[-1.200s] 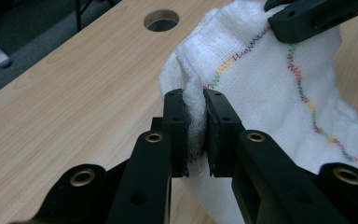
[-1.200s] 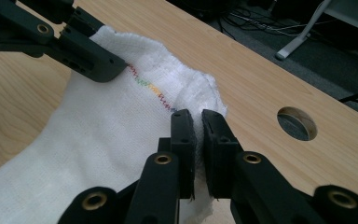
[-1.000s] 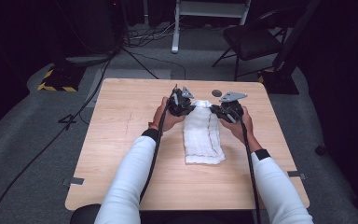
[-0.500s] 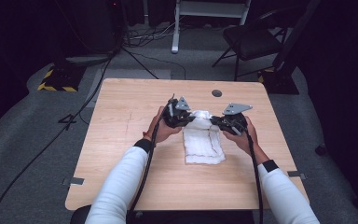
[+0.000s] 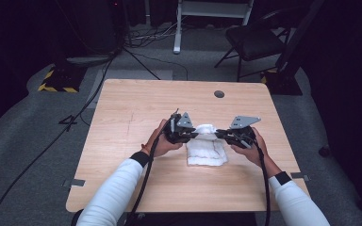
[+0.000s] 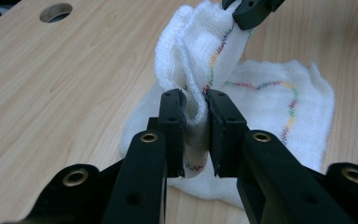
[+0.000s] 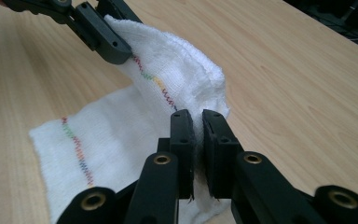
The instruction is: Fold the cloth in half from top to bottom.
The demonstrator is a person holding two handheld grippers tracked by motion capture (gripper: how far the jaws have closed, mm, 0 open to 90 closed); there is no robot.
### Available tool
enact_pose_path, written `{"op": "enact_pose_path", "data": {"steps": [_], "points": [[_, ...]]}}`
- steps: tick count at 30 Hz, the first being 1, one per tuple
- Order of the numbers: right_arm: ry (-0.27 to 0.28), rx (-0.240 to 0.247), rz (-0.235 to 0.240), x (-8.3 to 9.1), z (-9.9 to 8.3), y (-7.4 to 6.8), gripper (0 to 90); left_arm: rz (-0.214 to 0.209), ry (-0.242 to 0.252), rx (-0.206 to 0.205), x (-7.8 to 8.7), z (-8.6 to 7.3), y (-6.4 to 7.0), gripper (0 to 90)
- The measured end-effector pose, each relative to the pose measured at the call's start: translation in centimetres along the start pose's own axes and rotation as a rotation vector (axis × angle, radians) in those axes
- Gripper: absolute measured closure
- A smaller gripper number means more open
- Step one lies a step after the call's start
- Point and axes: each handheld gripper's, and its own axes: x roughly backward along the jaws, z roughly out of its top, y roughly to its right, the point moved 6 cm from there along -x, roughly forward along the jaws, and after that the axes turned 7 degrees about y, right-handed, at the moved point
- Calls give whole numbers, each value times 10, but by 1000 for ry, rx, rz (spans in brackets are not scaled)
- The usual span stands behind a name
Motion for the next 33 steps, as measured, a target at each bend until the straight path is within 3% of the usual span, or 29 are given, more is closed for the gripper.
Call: {"op": "enact_pose_path", "data": {"steps": [9,15,23,28,29,33], "points": [[-15,4,44,7,-15,-14,823,-36,-32,-18,3,-16,18,775],[-25,7,76,16,-24,-24,833,-52,-65,-58,3,-25,31,808],[-67,23,108,19,-38,-37,857,-77,-89,-84,2,-29,50,810],[-61,17,94,22,-40,-39,808,-85,-109,-115,1,-32,57,800],[-54,20,85,21,-39,-40,739,-84,-109,-114,0,-33,58,792],[-78,27,90,15,-42,-43,688,-96,-112,-106,-1,-36,62,760]]}}
